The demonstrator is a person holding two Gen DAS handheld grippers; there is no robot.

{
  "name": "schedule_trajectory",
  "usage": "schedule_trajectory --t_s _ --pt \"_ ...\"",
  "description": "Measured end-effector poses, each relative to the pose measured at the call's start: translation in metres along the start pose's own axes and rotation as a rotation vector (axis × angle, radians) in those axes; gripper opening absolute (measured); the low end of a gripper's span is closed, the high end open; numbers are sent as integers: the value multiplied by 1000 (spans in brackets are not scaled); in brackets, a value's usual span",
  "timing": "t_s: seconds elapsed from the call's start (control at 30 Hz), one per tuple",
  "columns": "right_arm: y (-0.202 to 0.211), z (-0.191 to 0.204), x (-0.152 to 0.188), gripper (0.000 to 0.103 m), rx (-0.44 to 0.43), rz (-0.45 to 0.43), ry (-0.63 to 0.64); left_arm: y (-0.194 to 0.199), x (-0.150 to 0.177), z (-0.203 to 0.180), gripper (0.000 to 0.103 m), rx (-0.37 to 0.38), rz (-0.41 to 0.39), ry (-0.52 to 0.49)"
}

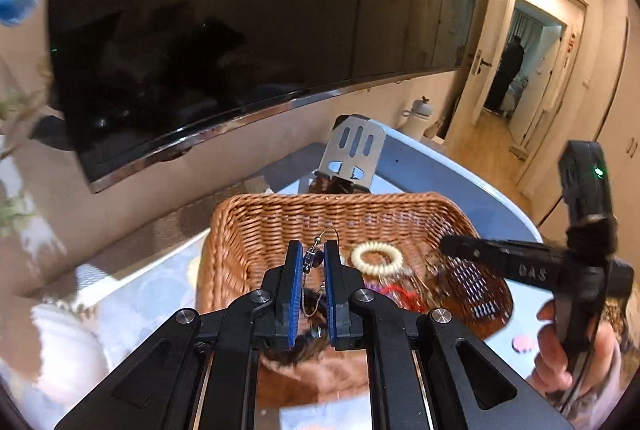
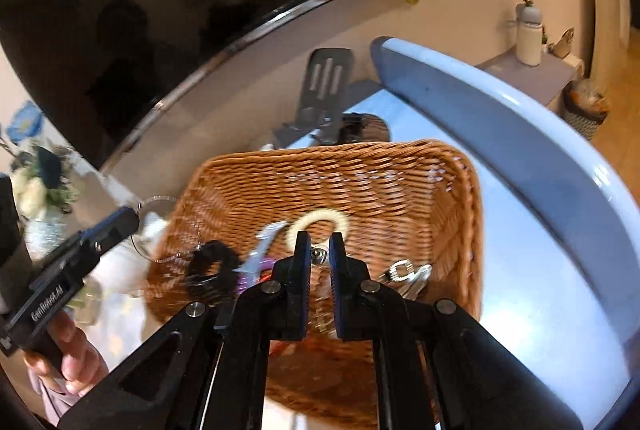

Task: Organize jewelry
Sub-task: 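Carry both items into the wicker basket and open both tools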

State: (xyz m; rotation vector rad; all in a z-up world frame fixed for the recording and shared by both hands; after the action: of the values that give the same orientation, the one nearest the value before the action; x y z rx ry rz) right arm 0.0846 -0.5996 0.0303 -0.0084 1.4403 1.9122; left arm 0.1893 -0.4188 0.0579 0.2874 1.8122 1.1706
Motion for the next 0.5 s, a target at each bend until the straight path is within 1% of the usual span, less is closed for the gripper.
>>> schedule_trajectory --t_s 0.1,0.23,0.27,0.3,0.33,0.37,0.4,0.43,0.5 --pt "-3 -4 -5 12 71 -3 7 -19 -6 3 10 0 20 20" --pt "-9 -12 -11 13 59 2 10 -29 -7 5 11 2 23 35" --pt "-8 -13 -11 16 67 -8 17 -29 -5 5 16 5 23 33" --pt "-7 -14 -11 18 74 -16 25 -28 -3 5 33 0 27 36" --pt "-5 -15 -10 22 81 -22 29 -26 -2 6 45 -8 27 41" --pt "-3 -16 -8 27 81 -28 29 -22 0 6 64 -20 14 45" --pt "0 -16 -6 29 70 -35 33 -16 2 6 67 -25 -7 44" --pt "-3 -15 -7 31 57 -36 39 -12 3 6 67 -25 -22 46" --pt "4 -9 0 31 21 -46 51 2 9 5 67 -5 -21 46"
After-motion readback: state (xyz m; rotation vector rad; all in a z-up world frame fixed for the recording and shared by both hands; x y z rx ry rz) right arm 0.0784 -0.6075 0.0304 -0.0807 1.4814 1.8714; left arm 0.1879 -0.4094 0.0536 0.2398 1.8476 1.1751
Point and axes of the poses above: each gripper's, at about its wrist camera, not at the fingertips, and y roughly against the way its jaws point, z to its left, x to its underside, the point moved 4 cm from there along -y, roughly the way its jaws point, and after that the axes turned 13 degrees about z, right-handed, at the moved point
